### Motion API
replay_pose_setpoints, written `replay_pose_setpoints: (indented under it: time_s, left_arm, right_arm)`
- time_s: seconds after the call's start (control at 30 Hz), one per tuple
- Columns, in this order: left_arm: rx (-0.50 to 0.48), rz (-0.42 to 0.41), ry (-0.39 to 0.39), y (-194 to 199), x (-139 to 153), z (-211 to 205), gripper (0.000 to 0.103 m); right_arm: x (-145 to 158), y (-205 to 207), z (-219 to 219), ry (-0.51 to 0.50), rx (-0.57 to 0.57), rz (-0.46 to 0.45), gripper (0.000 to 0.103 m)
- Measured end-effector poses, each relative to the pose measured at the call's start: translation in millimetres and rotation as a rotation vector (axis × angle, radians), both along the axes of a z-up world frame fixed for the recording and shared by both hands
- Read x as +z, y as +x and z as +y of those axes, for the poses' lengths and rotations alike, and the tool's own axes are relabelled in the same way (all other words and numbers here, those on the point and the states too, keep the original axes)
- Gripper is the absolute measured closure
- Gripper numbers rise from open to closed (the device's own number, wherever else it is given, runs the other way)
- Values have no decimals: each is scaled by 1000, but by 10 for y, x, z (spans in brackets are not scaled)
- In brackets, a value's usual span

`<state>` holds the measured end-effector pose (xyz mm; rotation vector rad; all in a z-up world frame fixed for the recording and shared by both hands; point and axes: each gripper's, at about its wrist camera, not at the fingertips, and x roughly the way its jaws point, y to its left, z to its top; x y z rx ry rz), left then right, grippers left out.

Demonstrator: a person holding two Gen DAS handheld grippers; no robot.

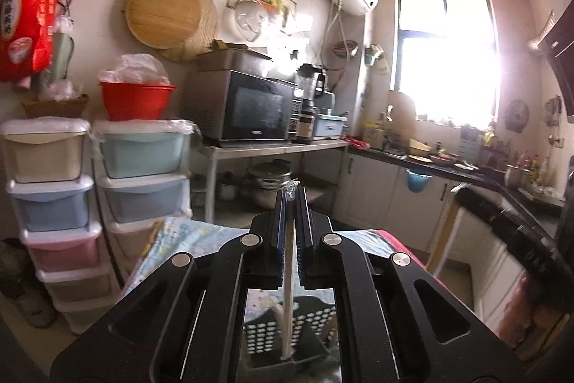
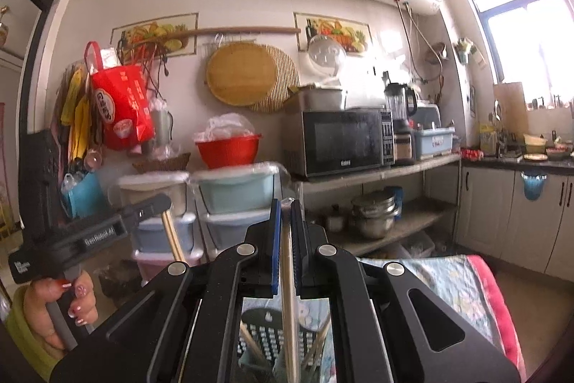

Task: Organize utensils
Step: 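Lower the left gripper's chopstick into the caddy and open while the right gripper releases too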

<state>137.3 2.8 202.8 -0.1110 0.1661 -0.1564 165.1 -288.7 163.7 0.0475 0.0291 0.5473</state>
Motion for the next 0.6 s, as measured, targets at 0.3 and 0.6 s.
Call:
replay_pose_setpoints:
  time_s: [0.3,0.6]
  left_arm:
    - [49,26,-21,184,-163,149,100]
    - [74,65,-39,353,-387,217,100]
  right_arm:
    - [28,148,116,-9,4,-46,97]
    - [-172,321,277,-48,-7,-63,97]
